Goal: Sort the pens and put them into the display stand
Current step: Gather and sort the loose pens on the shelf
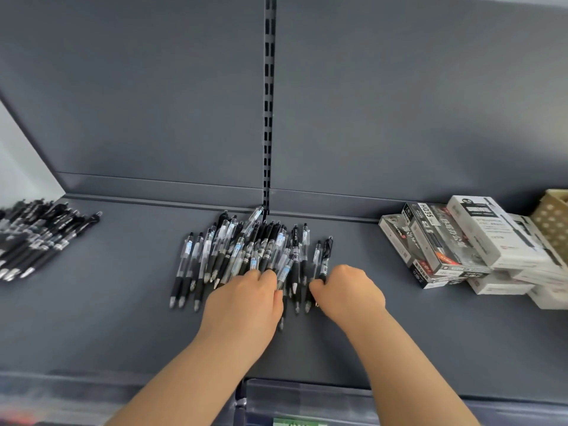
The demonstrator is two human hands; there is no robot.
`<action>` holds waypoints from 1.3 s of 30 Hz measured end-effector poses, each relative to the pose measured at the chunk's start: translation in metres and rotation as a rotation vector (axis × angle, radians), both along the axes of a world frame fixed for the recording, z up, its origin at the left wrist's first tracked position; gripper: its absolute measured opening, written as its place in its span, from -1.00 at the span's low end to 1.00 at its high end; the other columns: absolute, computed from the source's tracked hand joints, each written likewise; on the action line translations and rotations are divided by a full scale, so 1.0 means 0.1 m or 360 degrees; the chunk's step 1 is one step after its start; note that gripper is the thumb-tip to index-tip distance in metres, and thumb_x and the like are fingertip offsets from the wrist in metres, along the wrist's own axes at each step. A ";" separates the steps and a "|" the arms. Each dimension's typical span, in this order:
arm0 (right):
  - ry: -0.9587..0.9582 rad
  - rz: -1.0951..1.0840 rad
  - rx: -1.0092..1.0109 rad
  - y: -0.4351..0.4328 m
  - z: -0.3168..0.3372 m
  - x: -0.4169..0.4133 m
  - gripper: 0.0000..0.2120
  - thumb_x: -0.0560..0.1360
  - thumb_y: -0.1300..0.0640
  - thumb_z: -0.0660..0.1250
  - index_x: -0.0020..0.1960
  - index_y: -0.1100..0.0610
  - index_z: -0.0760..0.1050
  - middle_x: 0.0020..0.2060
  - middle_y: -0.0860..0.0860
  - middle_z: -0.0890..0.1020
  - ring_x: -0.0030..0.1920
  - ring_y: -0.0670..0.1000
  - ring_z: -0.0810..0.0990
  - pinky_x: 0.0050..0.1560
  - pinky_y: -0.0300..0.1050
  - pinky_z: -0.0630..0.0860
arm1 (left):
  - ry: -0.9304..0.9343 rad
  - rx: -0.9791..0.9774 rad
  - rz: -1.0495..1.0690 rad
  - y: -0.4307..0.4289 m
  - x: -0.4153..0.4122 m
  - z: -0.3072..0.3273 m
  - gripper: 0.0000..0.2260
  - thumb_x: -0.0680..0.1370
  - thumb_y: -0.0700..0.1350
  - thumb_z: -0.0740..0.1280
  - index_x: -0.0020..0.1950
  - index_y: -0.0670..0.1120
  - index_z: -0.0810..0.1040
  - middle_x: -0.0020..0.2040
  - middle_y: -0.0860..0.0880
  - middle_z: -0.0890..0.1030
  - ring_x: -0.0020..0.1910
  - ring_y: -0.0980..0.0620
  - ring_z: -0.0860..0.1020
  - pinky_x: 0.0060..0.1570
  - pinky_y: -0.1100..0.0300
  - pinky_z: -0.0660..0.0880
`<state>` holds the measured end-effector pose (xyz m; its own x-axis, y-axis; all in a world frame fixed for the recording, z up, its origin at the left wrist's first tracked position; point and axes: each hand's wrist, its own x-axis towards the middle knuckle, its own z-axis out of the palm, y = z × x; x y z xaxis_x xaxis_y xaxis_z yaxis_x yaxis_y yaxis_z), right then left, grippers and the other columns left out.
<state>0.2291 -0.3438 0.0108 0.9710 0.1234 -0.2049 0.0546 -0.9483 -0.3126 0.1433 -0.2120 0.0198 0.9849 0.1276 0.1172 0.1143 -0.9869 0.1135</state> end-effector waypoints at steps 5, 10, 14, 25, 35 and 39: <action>0.0020 0.0092 -0.0090 -0.04 0.07 -0.13 -0.68 0.47 0.06 0.19 -0.39 0.13 0.21 -0.45 -0.02 0.34 -0.49 -0.01 0.26 -0.46 -0.26 0.20 | 0.0079 0.0144 -0.0013 -0.18 0.15 0.01 -0.80 0.63 0.02 0.07 0.15 -0.03 0.38 0.05 0.04 0.46 0.00 0.03 0.51 -0.25 0.19 0.34; -0.0071 0.0167 -0.0138 -0.05 0.04 -0.22 -0.67 0.51 0.03 0.16 -0.38 0.12 0.21 -0.43 -0.03 0.35 -0.47 -0.04 0.28 -0.47 -0.25 0.18 | 0.0232 0.0378 0.0108 -0.30 0.44 -0.09 -0.78 0.60 -0.06 0.19 0.19 -0.11 0.42 0.12 -0.06 0.47 0.03 -0.05 0.52 -0.38 0.18 0.20; -0.0140 0.0195 -0.0113 -0.05 0.00 -0.21 -0.64 0.53 -0.01 0.16 -0.38 0.11 0.21 -0.43 -0.03 0.34 -0.48 -0.04 0.28 -0.47 -0.25 0.18 | 0.0264 0.0445 0.0105 -0.33 0.53 -0.12 -0.76 0.61 -0.05 0.15 0.19 -0.14 0.45 0.11 -0.07 0.50 0.01 -0.06 0.54 -0.37 0.18 0.22; -0.0257 0.0021 0.0173 -0.07 -0.02 -0.09 -0.68 0.48 -0.03 0.17 -0.37 0.11 0.21 -0.43 -0.01 0.36 -0.46 0.01 0.26 -0.47 -0.21 0.17 | -0.0024 0.0260 0.0040 -0.29 0.34 -0.09 -0.75 0.62 0.04 0.07 0.09 -0.06 0.46 0.02 0.02 0.52 -0.05 0.01 0.54 -0.47 0.21 0.08; -0.0259 0.0194 0.0385 0.70 0.14 -0.25 -0.74 0.49 0.01 0.17 -0.32 0.12 0.34 -0.41 0.02 0.48 -0.43 0.05 0.40 -0.42 -0.18 0.34 | -0.0361 0.0134 0.0136 0.53 -0.07 -0.01 -0.76 0.60 0.12 0.05 -0.09 0.03 0.41 -0.18 0.10 0.41 -0.26 0.10 0.45 -0.45 0.21 0.19; -0.0273 0.0282 0.0426 1.34 0.22 -0.41 -0.74 0.49 0.00 0.18 -0.26 0.15 0.43 -0.40 0.03 0.54 -0.38 0.05 0.49 -0.36 -0.15 0.43 | -0.0383 0.0116 0.0155 1.16 -0.23 0.01 -0.73 0.48 0.08 0.31 -0.31 0.01 0.32 -0.37 0.07 0.34 -0.47 0.05 0.41 -0.54 0.29 -0.04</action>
<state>0.1885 -0.2095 0.0332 0.9471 0.3202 0.0216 0.2842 -0.8053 -0.5203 0.1208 -0.0956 0.0204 0.9110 0.2032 0.3589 0.1876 -0.9791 0.0781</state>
